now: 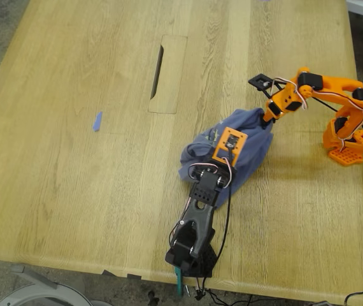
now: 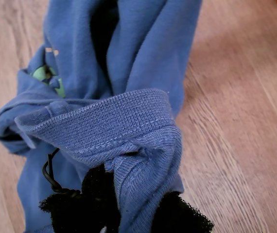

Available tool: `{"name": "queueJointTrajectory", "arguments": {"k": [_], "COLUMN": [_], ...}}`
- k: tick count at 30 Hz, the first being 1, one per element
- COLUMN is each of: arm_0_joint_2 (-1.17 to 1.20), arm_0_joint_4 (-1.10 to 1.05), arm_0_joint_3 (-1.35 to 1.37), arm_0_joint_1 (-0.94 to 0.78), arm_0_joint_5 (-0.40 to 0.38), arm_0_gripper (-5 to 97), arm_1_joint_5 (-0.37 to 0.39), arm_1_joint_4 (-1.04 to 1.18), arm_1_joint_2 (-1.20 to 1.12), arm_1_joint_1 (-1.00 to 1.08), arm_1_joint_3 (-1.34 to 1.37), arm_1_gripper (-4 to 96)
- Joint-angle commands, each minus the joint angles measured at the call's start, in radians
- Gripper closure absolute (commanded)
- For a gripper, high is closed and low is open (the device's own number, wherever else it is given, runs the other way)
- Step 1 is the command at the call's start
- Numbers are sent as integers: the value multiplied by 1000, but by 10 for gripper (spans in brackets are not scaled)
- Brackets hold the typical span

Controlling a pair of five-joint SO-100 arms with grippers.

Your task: Fold a T-shirt

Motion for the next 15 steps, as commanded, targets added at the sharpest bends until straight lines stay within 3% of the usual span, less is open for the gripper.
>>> {"name": "queueJointTrajectory", "arguments": {"k": [1,9,15], "arm_0_joint_2": [64,69,74], "arm_0_joint_4": [-11,-104,-232], "arm_0_joint_3": [-43,78,221], "arm_0_joint_1": [61,187,186], "arm_0_joint_5": [-12,-14,-31], "arm_0_gripper": [913,913,901], "arm_1_joint_5": [3,0,-6], "arm_1_joint_4": [-52,-236,-399], "arm_1_joint_2": [109,252,268], "arm_1_joint_1": [-17,-52,-51], "arm_1_joint_3": [92,394,541], "arm_1_gripper": [914,914,914]}}
